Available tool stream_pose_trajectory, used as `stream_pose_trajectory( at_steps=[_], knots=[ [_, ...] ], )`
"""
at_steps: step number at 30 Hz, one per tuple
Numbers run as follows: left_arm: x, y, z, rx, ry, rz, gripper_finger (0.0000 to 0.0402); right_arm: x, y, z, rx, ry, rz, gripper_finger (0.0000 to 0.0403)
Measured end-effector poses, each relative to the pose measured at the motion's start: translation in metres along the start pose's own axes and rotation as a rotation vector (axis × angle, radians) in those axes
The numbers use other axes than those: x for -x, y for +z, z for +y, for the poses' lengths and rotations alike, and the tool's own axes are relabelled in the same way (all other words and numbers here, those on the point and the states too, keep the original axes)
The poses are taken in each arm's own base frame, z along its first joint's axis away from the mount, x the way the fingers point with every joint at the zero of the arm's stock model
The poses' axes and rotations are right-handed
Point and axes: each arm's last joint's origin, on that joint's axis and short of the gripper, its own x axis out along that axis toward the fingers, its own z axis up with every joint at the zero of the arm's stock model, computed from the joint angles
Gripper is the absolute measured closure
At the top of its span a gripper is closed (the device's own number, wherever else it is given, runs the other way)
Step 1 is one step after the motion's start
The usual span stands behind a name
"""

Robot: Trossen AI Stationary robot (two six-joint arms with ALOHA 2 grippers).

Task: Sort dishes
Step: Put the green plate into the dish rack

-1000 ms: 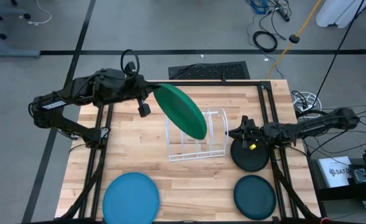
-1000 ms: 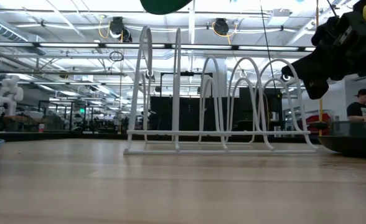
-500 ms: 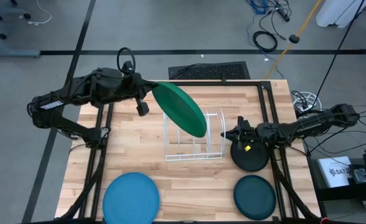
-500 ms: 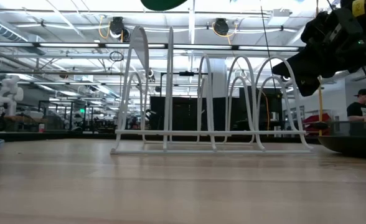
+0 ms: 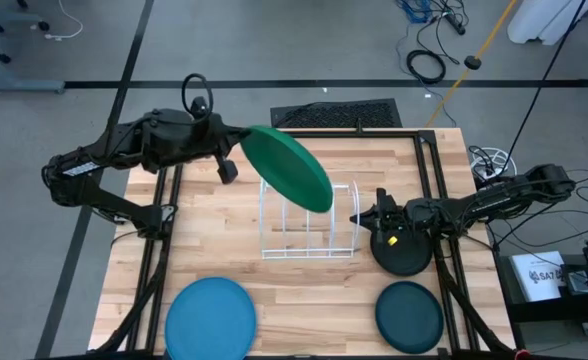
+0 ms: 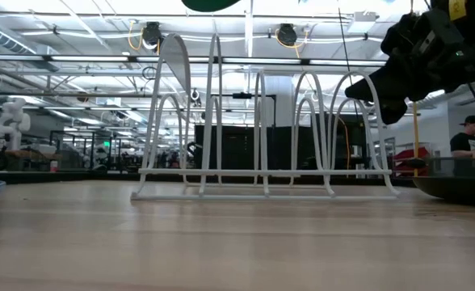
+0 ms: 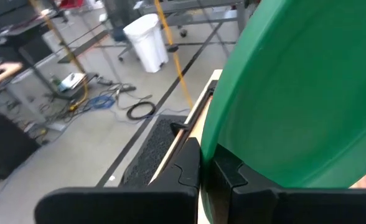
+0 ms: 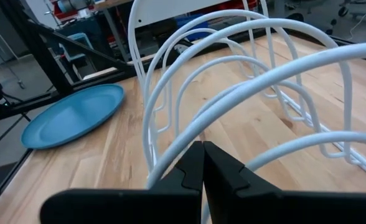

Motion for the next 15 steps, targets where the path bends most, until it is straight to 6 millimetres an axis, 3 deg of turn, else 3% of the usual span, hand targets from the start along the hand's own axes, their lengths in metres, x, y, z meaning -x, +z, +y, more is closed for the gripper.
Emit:
stream_pose_trajectory(
  at_steps=[15],
  knots=[
    [0.0047, -0.0059, -0.0014, 0.097, 0.228, 0.050, 0.0391, 0.0063, -0.0029, -0.0028, 0.016, -0.026, 0.062, 0.0403]
  ],
)
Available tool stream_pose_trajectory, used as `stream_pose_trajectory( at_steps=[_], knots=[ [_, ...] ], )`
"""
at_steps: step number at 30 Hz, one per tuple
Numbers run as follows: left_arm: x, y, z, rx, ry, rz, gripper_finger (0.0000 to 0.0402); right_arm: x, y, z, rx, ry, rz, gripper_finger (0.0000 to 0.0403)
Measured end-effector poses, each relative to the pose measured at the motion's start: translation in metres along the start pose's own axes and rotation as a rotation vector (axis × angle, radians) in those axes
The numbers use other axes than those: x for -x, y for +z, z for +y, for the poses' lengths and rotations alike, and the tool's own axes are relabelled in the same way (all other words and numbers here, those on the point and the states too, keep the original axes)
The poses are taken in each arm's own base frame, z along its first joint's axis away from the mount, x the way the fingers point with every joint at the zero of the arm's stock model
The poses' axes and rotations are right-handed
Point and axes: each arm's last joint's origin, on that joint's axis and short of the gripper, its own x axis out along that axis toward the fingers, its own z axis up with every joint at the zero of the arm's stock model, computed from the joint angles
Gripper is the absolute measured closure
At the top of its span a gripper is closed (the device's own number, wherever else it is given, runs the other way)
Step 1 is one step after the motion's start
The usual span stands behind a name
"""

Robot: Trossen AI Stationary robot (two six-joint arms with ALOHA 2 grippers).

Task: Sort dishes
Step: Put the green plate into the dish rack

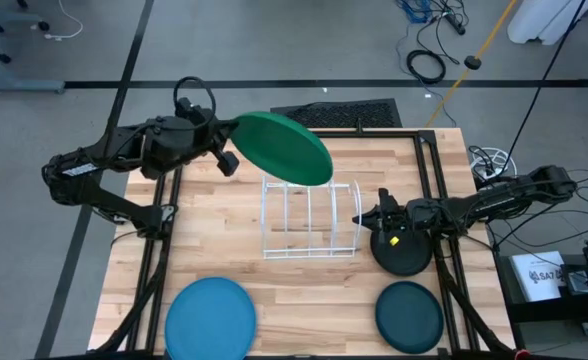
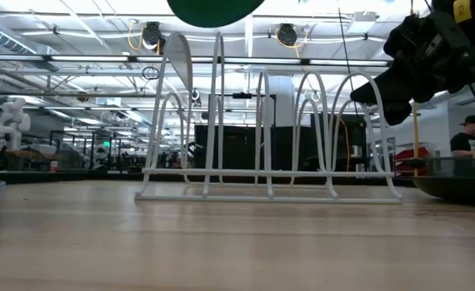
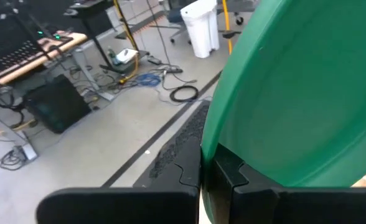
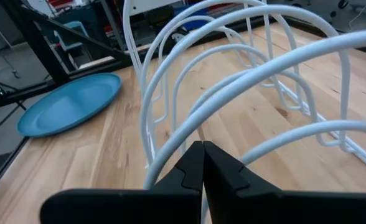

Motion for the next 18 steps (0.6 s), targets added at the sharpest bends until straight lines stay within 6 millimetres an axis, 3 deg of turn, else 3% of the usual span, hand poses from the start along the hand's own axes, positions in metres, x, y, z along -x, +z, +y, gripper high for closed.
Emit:
stream_pose_trajectory(
  at_steps=[18],
  knots=[
    [0.011, 0.000, -0.010, -0.021, 0.055, -0.031, 0.0391, 0.019, -0.005, -0.006, -0.025, -0.030, 0.090, 0.0403]
  ],
)
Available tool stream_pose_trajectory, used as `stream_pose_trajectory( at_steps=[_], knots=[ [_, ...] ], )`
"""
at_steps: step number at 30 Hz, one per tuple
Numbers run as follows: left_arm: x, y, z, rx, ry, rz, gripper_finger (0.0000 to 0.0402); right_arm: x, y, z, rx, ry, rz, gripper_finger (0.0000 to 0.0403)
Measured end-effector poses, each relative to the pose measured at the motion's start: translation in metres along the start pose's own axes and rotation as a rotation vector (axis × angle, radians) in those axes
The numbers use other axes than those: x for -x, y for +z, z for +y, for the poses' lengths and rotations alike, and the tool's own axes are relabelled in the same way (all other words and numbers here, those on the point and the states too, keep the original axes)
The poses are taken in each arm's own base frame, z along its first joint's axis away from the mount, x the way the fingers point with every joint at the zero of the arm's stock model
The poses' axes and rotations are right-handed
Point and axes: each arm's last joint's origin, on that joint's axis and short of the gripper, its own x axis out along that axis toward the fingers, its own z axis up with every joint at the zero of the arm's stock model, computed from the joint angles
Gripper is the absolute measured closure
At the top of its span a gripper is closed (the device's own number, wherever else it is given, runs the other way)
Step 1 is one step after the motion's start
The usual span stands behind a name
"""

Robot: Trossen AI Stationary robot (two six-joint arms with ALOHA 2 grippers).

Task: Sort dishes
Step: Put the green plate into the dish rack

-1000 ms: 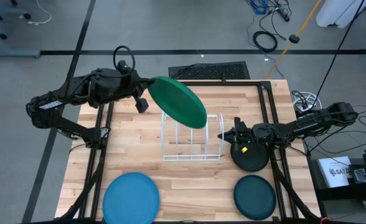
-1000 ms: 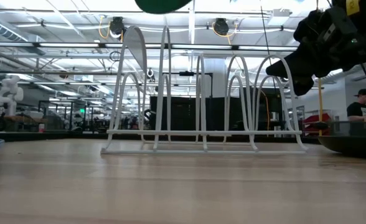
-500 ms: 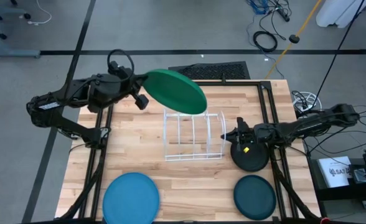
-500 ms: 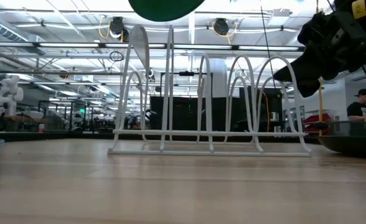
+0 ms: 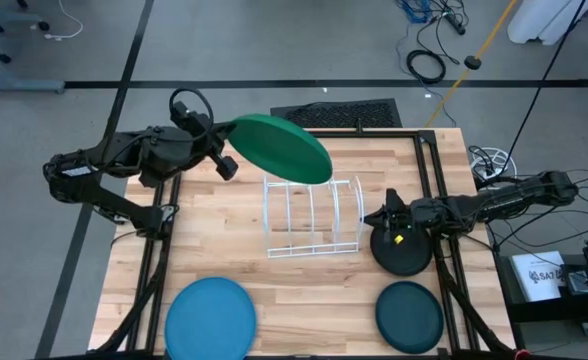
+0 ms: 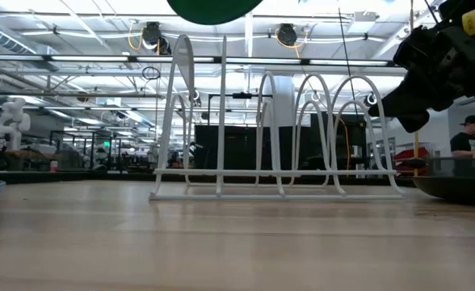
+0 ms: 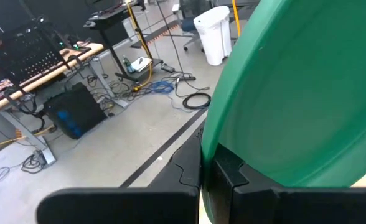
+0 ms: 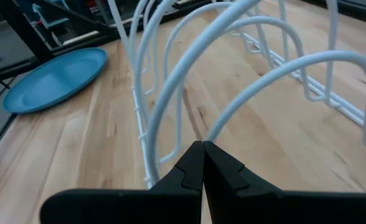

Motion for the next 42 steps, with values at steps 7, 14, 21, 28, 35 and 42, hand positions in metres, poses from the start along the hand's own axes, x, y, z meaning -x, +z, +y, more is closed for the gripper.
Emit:
stream_pose_trajectory(
  at_steps=[7, 14, 21, 28, 35, 42],
  knots=[
    [0.000, 0.000, 0.000, -0.001, 0.000, 0.001, 0.0391, 0.000, -0.004, 0.000, -0.006, -0.013, 0.034, 0.0403],
    [0.000, -0.002, 0.000, -0.018, 0.000, 0.016, 0.0391, -0.001, -0.006, -0.004, -0.012, -0.100, 0.029, 0.0403],
    [0.000, -0.002, 0.000, -0.021, -0.001, 0.018, 0.0391, -0.006, -0.002, 0.000, -0.009, -0.073, -0.009, 0.0403],
    [0.000, -0.002, 0.000, -0.019, -0.010, 0.019, 0.0391, -0.012, -0.002, 0.002, 0.000, -0.049, -0.012, 0.0403],
    [0.000, -0.002, 0.000, -0.019, -0.013, 0.020, 0.0391, -0.018, -0.001, 0.004, 0.006, -0.035, -0.030, 0.0403],
    [0.000, -0.003, -0.001, -0.021, -0.039, 0.024, 0.0391, -0.019, -0.007, 0.002, 0.017, -0.059, 0.027, 0.0403]
  ],
)
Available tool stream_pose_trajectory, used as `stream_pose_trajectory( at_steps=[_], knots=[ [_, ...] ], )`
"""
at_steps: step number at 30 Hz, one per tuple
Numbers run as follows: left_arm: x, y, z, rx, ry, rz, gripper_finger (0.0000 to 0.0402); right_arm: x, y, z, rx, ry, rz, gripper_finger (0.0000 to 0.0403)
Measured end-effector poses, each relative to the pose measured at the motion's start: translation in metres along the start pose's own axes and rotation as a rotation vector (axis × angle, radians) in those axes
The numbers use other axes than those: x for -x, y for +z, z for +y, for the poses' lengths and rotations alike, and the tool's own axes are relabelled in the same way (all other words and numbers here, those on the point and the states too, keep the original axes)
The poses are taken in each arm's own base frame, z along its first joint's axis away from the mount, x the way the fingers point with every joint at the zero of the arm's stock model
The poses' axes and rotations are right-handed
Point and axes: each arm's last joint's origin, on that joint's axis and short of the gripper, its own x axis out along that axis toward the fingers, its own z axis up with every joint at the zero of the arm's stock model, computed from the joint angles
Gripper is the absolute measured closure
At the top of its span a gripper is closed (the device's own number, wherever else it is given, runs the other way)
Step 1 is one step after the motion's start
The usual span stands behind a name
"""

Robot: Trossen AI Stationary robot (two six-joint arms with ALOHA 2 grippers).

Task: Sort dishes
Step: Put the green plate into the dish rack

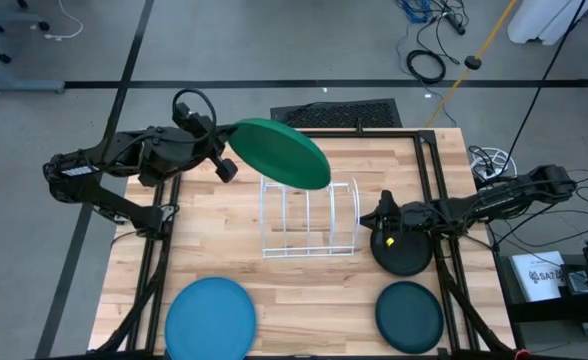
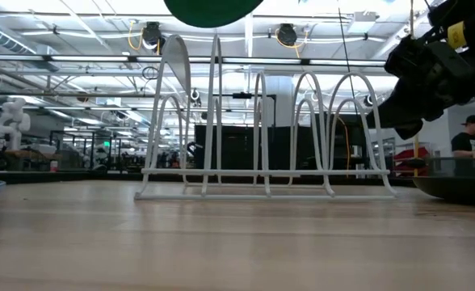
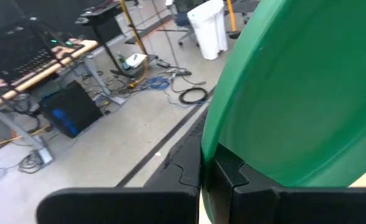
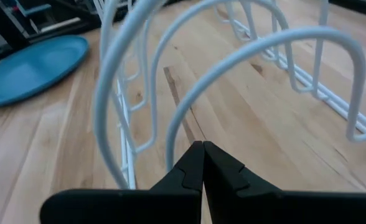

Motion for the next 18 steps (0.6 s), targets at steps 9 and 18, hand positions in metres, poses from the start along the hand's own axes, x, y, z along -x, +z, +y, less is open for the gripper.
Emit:
stream_pose_trajectory(
  at_steps=[9, 18],
  knots=[
    [0.000, 0.000, -0.001, -0.001, -0.026, 0.000, 0.0391, 0.001, -0.008, -0.003, 0.049, -0.015, 0.087, 0.0403],
    [0.000, 0.000, -0.001, -0.001, -0.037, 0.000, 0.0391, 0.012, -0.005, -0.008, 0.153, -0.084, 0.074, 0.0403]
  ],
)
